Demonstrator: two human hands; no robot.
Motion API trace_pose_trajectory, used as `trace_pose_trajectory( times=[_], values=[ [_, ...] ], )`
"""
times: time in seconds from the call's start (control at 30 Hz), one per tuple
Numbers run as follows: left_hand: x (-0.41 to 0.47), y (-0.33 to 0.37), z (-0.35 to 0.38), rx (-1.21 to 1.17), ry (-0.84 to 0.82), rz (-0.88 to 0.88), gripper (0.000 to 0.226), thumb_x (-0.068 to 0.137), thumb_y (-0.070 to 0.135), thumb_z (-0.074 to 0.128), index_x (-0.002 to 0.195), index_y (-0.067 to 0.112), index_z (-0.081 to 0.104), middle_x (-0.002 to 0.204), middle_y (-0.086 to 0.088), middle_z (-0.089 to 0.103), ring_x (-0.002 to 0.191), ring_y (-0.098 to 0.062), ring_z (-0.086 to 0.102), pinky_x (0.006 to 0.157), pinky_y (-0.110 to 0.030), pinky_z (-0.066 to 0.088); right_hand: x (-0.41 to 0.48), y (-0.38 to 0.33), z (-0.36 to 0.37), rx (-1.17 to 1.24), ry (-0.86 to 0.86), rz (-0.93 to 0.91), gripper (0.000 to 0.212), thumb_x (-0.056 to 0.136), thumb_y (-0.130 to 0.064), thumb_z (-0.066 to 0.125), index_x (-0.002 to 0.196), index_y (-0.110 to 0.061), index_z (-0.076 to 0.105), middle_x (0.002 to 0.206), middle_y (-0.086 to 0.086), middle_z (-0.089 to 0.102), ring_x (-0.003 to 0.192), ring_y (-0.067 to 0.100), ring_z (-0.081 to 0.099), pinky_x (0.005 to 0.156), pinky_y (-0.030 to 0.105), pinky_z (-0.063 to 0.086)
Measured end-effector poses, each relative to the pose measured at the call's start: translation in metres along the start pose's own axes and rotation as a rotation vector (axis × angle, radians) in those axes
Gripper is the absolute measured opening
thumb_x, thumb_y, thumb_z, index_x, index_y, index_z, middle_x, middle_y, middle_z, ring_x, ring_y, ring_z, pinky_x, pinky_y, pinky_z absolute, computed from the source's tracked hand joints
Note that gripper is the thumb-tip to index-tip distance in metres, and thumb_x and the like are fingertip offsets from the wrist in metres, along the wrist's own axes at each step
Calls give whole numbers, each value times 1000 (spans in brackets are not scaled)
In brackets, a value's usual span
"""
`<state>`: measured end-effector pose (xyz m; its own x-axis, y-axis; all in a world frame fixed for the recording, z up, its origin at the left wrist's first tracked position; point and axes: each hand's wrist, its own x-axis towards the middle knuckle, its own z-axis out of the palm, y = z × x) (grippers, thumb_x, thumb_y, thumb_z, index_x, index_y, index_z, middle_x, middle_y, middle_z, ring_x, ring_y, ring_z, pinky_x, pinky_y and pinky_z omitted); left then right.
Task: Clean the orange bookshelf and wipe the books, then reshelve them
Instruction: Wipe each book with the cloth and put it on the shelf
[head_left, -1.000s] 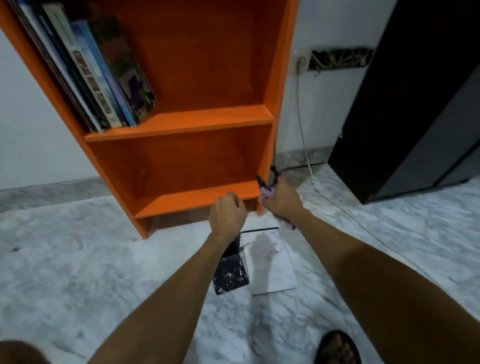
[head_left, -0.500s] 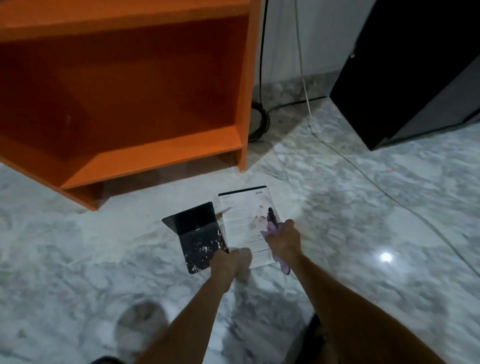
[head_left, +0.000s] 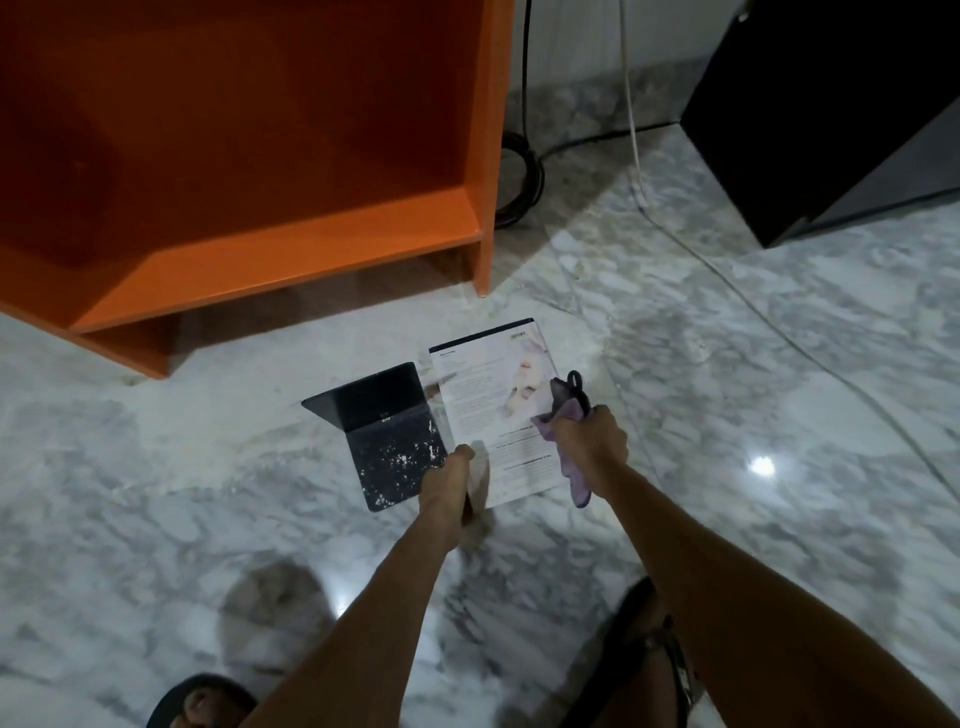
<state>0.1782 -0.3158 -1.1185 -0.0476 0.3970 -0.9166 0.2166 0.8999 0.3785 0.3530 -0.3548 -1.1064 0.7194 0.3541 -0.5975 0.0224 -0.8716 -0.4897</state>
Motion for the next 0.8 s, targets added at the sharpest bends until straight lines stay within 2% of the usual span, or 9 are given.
trace_pose_trajectory(
  times=[0.07,0.13,0.23,0.3,0.47,0.57,0.67,0.73,0.8],
  values=[
    [-1,0,0,-29,-120,-42,40,81,40,65,110,13,58,105,-13,65,93,-28,62,80,-35,53,2,-2,-8,13,-31,-15,35,79,-40,65,99,-12,55,89,7,65,76,22,61,67,31,49],
    [-7,1,3,-58,-230,-33,26,84,27,64,107,14,62,100,-13,69,84,-26,63,71,-34,52,2,-5,-15,21,-88,-25,44,70,-45,74,95,-12,60,85,5,67,78,21,63,66,29,48],
    [-10,7,6,-152,-373,19,35,84,7,61,119,8,59,112,-16,69,100,-32,66,88,-48,55,1,-8,-19,33,-124,-20,53,59,-54,75,92,-13,68,84,5,72,81,23,68,73,32,55],
    [-15,17,1,-133,-421,77,37,85,2,62,121,9,57,116,-16,69,105,-33,66,85,-49,57,0,-9,-20,64,-120,-12,53,56,-56,75,87,-13,70,79,6,73,78,24,71,75,35,58],
    [-46,48,-13,-88,-470,217,37,87,1,63,121,12,60,112,-13,71,101,-31,68,75,-43,60,-18,-28,-37,86,-157,-7,48,69,-50,80,76,-3,68,61,8,70,54,19,66,67,34,61],
    [-72,59,-20,-121,-507,287,37,86,-2,63,121,12,61,112,-12,71,103,-32,68,76,-45,60,-41,-52,-62,-25,-79,-69,50,75,-46,81,94,-5,60,77,6,65,62,18,64,53,27,53],
    [-111,75,-33,-139,-539,380,35,87,-1,62,120,13,61,113,-11,71,104,-33,67,74,-42,60,-69,-87,-89,-178,141,-410,49,82,-48,71,118,-21,52,100,4,59,78,20,62,64,30,49],
    [-138,86,-44,-148,-567,449,36,88,-1,61,121,13,60,114,-11,71,104,-33,67,73,-41,60,-97,-112,-106,-72,182,-783,43,87,-41,62,127,-34,48,107,2,58,90,19,61,66,29,48],
    [-163,97,-58,-150,-591,527,35,88,-1,60,120,12,61,114,-12,71,104,-32,67,73,-41,60,-135,-133,-115,-36,124,-1124,43,93,-32,57,133,-41,45,118,-2,55,110,13,51,75,23,46]
  ],
)
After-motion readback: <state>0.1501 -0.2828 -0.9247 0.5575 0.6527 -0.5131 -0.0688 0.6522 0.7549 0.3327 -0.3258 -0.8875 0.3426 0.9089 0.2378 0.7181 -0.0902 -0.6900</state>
